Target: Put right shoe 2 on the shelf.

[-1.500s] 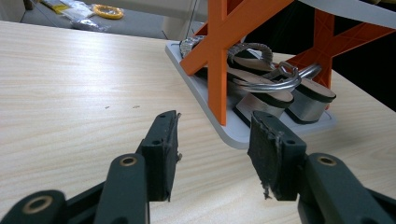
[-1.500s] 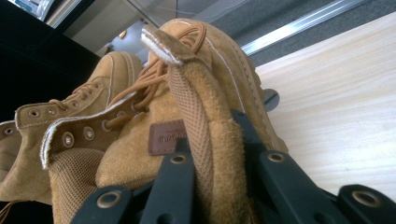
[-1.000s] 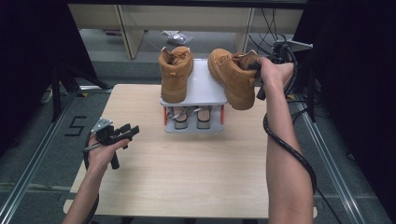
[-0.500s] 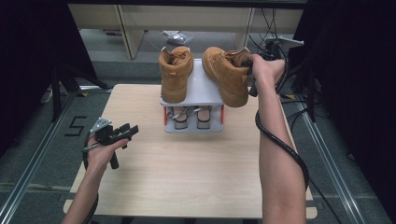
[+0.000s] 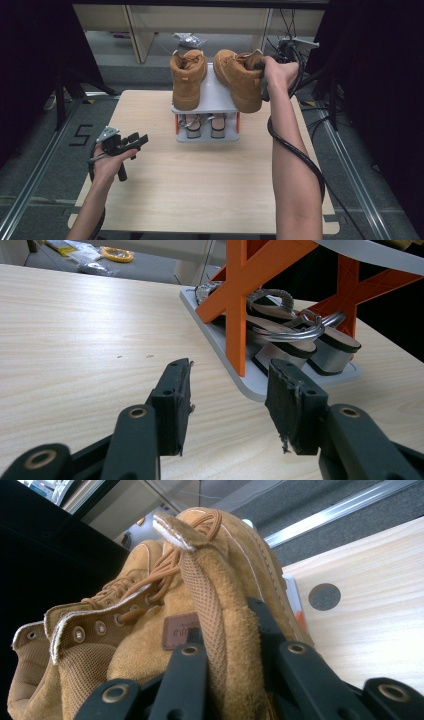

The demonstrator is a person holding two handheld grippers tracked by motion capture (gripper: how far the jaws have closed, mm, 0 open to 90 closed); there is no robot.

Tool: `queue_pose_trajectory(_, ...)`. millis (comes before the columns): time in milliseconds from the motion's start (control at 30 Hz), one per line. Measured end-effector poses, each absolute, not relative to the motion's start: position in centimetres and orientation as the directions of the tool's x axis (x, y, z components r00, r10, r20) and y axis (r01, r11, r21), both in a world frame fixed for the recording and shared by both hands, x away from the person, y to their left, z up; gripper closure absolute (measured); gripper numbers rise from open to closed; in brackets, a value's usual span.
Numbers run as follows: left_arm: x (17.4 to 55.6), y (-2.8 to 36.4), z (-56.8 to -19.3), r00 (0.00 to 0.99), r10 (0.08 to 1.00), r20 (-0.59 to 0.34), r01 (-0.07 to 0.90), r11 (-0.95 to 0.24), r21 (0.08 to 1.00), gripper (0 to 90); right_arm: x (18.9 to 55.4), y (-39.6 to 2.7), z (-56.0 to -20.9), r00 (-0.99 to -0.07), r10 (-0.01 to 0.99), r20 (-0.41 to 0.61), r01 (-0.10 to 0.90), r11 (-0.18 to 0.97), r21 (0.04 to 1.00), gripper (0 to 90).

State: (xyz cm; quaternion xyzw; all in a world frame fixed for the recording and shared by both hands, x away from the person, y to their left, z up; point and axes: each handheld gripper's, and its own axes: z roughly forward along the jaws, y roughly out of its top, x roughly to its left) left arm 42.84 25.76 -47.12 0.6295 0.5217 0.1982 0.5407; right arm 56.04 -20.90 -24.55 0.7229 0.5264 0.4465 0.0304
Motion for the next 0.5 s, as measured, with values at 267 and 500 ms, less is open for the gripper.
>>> queue_pose_trajectory(267, 42.8, 25.9, -47.2, 0.375, 0.871, -0.317, 0.442, 0.133, 0.887, 51.9, 56.4, -20.1, -24.7, 0.060, 0.792, 0.608, 0.741, -0.443, 0.504, 80.7)
queue_pose_trajectory(500, 42.9, 25.9, -47.2, 0.373, 0.871, -0.319, 0.444, 0.134, 0.886, 51.9, 56.6, -19.7, -25.1, 0.047, 0.786, 0.617, 0.740, -0.442, 0.506, 80.5)
